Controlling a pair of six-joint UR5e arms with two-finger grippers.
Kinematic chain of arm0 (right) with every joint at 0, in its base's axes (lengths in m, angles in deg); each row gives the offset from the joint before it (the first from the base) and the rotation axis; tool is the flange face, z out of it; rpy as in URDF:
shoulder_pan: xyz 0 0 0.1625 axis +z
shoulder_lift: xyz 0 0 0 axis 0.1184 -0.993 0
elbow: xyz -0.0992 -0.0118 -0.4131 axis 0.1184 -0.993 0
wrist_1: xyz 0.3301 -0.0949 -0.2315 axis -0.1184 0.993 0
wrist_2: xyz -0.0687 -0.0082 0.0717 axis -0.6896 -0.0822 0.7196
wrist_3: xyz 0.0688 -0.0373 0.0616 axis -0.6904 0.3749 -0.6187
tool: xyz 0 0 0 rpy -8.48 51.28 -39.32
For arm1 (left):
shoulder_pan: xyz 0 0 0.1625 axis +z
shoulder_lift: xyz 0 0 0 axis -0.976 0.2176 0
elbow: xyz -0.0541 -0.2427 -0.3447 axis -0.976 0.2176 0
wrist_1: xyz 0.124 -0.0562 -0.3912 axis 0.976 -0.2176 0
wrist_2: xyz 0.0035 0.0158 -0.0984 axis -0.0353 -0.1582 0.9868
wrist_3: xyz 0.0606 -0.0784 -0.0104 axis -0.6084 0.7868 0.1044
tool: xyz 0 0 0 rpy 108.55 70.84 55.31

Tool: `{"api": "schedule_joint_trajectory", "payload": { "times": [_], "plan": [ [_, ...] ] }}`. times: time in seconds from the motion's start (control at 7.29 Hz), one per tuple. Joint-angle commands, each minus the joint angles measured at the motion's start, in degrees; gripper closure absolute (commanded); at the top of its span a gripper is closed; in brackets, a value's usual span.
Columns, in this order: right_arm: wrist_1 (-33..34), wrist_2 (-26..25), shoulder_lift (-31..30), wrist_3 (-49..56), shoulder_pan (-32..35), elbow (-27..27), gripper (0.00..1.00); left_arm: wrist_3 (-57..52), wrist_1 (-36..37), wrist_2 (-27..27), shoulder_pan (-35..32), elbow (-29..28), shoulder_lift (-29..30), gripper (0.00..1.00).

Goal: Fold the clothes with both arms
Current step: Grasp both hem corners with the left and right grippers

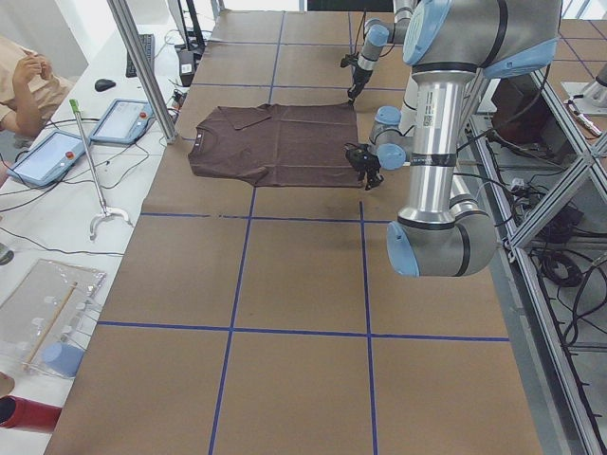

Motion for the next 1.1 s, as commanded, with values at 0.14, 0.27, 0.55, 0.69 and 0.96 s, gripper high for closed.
{"api": "schedule_joint_trajectory", "payload": {
  "times": [0.14, 0.27, 0.55, 0.69, 0.96],
  "plan": [
    [0.0, 0.0, -0.1, 0.0, 0.0, -0.1, 1.00, -0.6, 0.1, 0.2, 0.0, -0.4, 0.6, 0.47],
    [0.0, 0.0, -0.1, 0.0, -0.1, -0.2, 1.00, -0.6, 0.1, 0.2, 0.1, -0.9, 0.6, 0.47],
    [0.0, -0.1, -0.1, 0.0, 0.0, -0.1, 1.00, -0.8, 0.1, 0.2, 0.3, -1.5, 1.0, 0.49],
    [0.0, -0.1, -0.1, 0.0, 0.0, -0.1, 1.00, -0.8, 0.2, 0.2, 0.3, -1.2, 1.4, 0.66],
    [0.0, -0.1, -0.3, 0.0, 0.0, -0.1, 1.00, -2.0, 0.1, 1.0, 0.2, -1.6, 1.7, 1.00]
  ]
}}
